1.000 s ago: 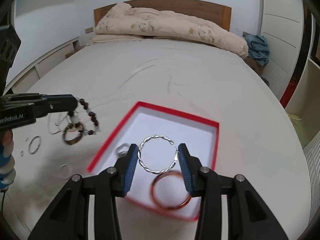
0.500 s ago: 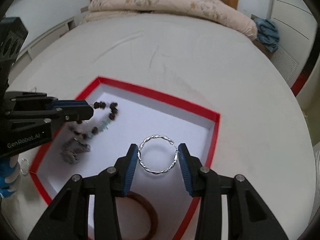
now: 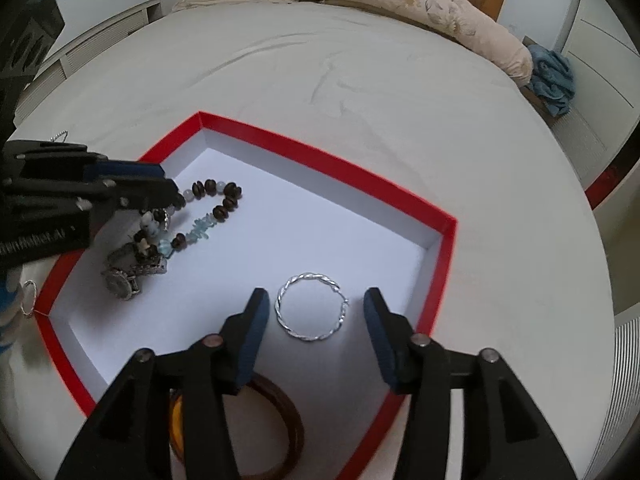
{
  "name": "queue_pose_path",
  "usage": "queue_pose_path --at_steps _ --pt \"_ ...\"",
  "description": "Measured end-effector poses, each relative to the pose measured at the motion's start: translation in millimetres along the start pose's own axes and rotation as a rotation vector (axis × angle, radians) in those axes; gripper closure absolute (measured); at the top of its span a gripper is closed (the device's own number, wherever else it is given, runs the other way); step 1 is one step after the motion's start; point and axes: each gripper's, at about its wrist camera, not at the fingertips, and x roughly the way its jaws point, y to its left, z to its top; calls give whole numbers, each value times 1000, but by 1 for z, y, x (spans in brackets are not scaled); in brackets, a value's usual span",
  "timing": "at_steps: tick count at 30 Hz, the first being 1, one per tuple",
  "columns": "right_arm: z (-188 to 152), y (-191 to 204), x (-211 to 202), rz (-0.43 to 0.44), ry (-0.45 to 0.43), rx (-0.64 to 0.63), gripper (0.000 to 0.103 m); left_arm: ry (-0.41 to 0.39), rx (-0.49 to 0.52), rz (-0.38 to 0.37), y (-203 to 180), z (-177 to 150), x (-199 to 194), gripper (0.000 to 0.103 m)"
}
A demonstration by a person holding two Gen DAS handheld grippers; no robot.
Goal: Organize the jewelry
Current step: 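Release the bracelet and hoop in the box and withdraw both tools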
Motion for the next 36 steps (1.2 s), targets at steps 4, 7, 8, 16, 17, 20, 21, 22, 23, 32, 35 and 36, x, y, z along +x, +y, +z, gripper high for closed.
queue_pose_path --at_steps 4,7,8,16,17,20,21,22,23,32,35,36 --pt "-3 4 -26 -11 -20 15 55 -44 -8 -12 7 -1 -41 78" --pt "-3 6 -53 -12 -45 30 55 -90 -2 16 20 -3 -85 78" --pt "-5 9 -64 -10 -58 36 55 -107 0 30 27 -6 -102 78" --pt "-19 46 -155 27 -169 78 55 -164 -33 231 105 -66 -241 78" --pt "-23 56 -169 37 -187 78 55 -172 -41 257 115 -76 -257 78" --pt "-34 84 -201 64 -234 79 55 -193 -79 334 143 -115 -307 78" --pt "-38 93 -210 74 -246 80 55 -199 -95 356 153 -129 -323 77" --pt "-41 101 -217 82 -255 78 55 -203 -109 377 160 -142 -337 77" --pt "-45 111 -226 92 -266 74 55 -208 -123 397 169 -157 -352 77" --pt "-72 183 -279 149 -319 32 55 -240 -227 470 194 -260 -421 69" --pt "-78 200 -285 164 -323 35 55 -243 -249 465 197 -283 -425 66" --pt "-80 206 -284 171 -324 38 55 -241 -259 456 196 -288 -421 65"
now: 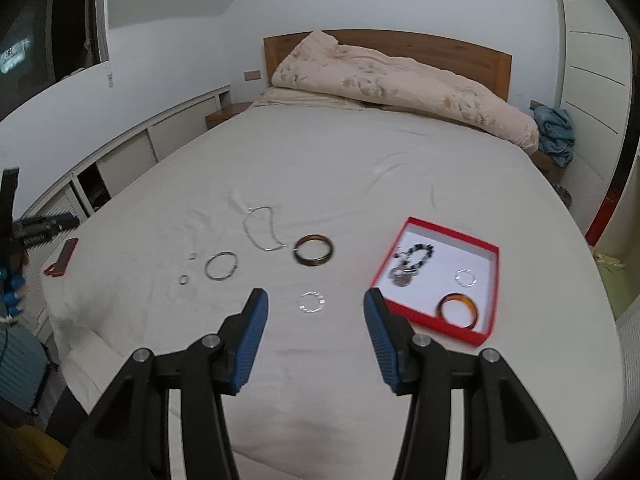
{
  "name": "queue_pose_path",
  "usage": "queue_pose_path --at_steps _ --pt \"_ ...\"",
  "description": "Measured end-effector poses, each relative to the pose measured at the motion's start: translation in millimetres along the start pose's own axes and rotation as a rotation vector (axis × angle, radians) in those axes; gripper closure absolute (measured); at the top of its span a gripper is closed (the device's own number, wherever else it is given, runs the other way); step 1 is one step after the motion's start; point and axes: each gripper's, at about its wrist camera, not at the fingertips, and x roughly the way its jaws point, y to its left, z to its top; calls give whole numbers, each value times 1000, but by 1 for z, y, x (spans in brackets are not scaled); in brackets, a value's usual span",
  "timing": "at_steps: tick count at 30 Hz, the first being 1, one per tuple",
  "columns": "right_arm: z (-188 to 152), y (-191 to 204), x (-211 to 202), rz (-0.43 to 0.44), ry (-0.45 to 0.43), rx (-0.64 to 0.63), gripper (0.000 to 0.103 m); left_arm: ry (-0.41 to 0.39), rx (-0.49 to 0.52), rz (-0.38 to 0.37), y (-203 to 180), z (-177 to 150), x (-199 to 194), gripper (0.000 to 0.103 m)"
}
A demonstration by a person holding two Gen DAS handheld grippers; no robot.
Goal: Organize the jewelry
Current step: 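Release the bracelet and hoop in the box and withdraw both tools, then grasp a small silver ring with the left tool while the right tool grasps another twisted hoop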
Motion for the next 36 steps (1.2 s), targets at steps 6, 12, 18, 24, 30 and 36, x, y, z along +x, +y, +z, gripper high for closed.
queue_pose_path --at_steps 6,12,18,24,30,36 --pt "-18 16 28 12 25 47 55 48 -37 -20 -6 -26 36 51" --pt "-37 21 96 21 114 71 55 121 -56 -51 -28 -39 98 51" --pt "-50 16 164 19 175 102 55 176 -52 -64 -46 -41 156 51" --pt "-60 7 215 21 222 111 55 238 -26 -51 -58 -47 204 52" --pt "-63 -1 246 13 240 101 55 247 -33 -26 -59 -51 224 60" --pt "-59 0 267 9 246 90 55 227 -12 -21 -62 -51 225 75"
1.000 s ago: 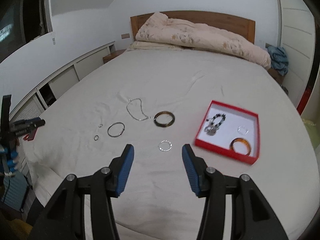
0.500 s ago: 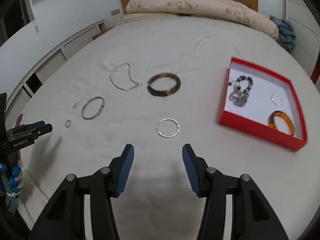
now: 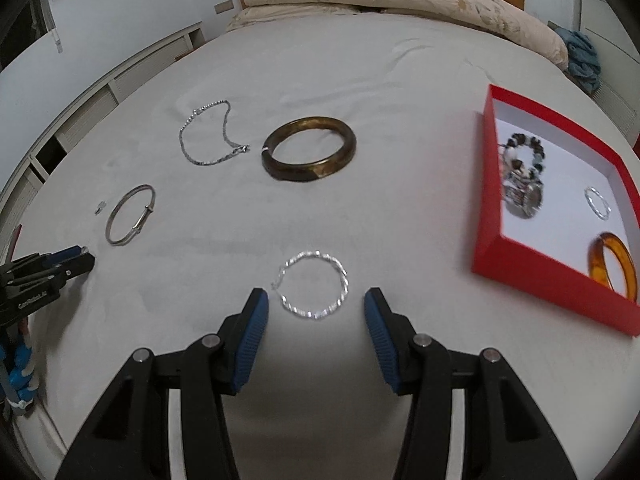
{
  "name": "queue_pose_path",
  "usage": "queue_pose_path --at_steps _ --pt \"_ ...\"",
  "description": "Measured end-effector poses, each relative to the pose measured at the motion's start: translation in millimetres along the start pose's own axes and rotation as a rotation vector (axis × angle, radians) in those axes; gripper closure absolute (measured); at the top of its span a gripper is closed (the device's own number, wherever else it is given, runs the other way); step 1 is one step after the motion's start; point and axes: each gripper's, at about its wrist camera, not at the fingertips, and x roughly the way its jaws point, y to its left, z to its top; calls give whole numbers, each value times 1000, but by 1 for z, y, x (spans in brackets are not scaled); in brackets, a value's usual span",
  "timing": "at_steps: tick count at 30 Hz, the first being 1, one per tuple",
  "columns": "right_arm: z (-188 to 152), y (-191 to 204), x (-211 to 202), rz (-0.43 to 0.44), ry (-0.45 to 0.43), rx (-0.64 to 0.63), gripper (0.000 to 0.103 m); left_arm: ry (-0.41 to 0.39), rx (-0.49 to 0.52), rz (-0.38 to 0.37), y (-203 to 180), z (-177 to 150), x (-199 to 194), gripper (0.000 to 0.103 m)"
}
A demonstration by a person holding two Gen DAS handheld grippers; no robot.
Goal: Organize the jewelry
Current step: 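Grasp a small silver ring with the left tool while the right tool grasps another twisted hoop, then place the ring and hoop into the red box with both tools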
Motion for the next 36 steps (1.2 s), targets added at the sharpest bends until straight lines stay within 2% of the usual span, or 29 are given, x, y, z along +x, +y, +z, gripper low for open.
queue_pose_path --at_steps 3,4,9,15,20,28,36 --pt "3 2 5 -10 0 -9 59 0 1 1 -3 2 1 83" --pt "3 3 6 -11 0 -10 63 1 0 2 -4 2 1 83" --pt "2 4 2 3 -1 -3 64 4 -6 3 -6 4 -3 83" --pt "-4 1 -31 33 -43 17 64 -15 1 -9 -13 7 -24 83" --pt "-4 -15 -72 29 -98 22 64 -42 25 -45 -38 17 -43 83" --pt "3 -85 -104 -75 -129 55 64 -59 110 -175 -132 46 -51 83" --pt "12 -170 -103 -155 -117 108 64 -74 244 -323 -260 88 -41 83"
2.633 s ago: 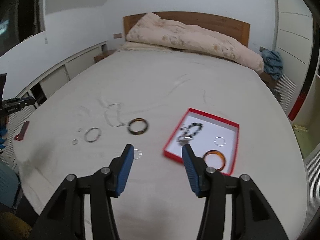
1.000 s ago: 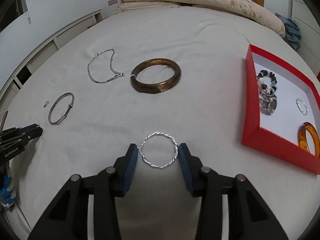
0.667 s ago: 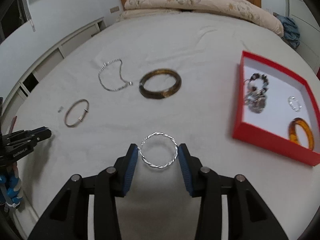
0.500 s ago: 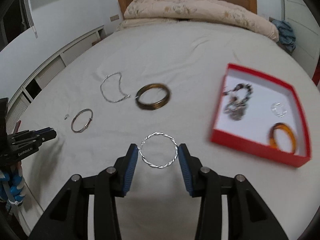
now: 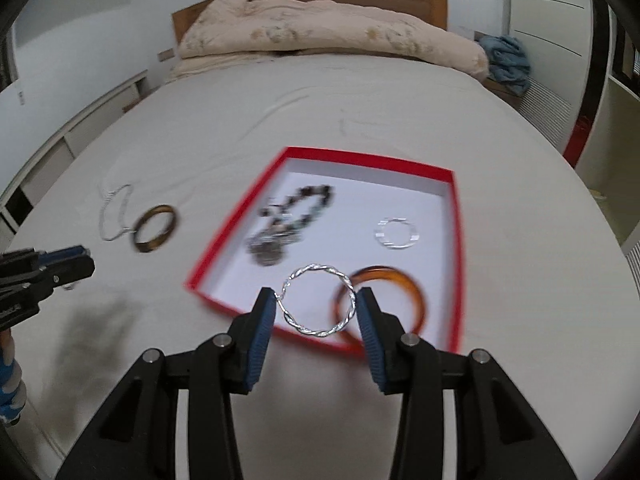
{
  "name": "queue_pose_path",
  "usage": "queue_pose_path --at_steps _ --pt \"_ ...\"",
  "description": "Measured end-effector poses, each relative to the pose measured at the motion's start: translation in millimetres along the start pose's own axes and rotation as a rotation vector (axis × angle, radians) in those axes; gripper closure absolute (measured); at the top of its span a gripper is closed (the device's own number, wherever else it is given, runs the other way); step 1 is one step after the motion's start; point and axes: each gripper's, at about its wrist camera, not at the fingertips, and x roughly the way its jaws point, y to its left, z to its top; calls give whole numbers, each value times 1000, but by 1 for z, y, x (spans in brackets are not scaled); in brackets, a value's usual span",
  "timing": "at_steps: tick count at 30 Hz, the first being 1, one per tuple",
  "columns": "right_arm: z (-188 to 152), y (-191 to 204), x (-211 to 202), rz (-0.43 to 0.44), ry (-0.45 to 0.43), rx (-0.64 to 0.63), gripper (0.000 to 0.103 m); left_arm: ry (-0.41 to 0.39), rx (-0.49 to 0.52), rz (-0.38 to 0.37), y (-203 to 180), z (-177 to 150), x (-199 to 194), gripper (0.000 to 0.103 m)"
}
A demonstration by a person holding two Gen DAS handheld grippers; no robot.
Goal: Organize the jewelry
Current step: 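Place the ring and hoop into the red box with both tools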
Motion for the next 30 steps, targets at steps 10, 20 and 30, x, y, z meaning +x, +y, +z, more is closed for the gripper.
queue_pose_path --at_steps 10,20,30 --pt "0 -41 48 30 95 -16 63 117 40 -54 -57 26 89 83" --pt "-2 -37 60 18 121 -83 62 164 63 -3 -62 23 118 82" --pt "2 -35 59 8 179 -105 60 178 90 19 -72 24 122 80"
